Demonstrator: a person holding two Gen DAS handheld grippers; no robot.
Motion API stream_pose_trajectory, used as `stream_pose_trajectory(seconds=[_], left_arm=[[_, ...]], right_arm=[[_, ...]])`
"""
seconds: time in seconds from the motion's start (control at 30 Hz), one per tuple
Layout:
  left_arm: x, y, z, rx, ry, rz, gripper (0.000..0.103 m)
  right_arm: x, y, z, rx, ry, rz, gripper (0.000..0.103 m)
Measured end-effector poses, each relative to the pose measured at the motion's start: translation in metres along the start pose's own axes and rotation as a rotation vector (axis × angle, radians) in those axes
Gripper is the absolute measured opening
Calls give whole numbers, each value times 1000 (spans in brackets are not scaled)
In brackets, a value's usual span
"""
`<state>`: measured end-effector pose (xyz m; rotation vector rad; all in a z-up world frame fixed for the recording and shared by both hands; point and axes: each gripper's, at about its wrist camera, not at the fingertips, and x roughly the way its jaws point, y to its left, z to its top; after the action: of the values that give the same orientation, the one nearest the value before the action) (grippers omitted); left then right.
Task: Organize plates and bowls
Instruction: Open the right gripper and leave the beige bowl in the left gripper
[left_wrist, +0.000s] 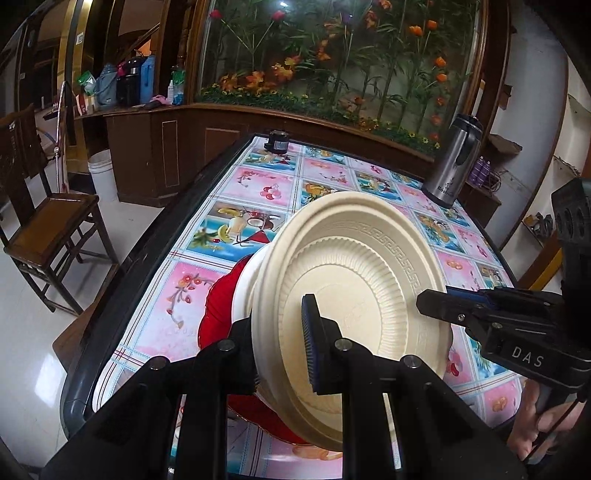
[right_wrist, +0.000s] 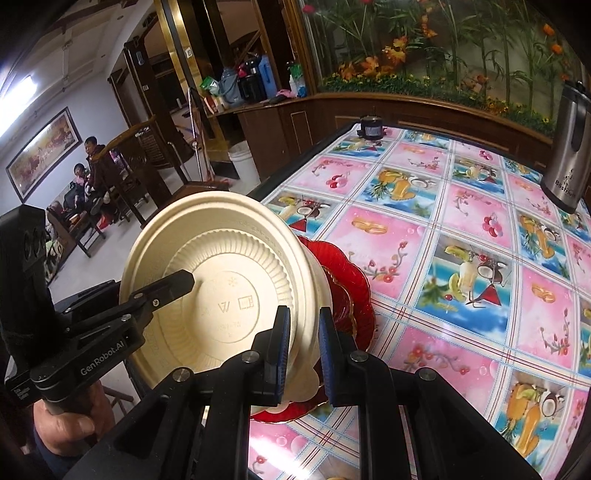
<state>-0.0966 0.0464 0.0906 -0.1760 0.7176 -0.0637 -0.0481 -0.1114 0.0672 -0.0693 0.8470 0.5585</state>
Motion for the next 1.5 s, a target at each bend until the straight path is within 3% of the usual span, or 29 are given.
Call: stream_pose_trajectory(seconds=[0.57,1.5], left_arm=[[3,5,-1,-8,16,2,16],[-3,12,2,-38,6,9,16]], right_arm=[[12,0,-1,-4,36,-15,16],[-1,-3,1,14,-2,-8,19]])
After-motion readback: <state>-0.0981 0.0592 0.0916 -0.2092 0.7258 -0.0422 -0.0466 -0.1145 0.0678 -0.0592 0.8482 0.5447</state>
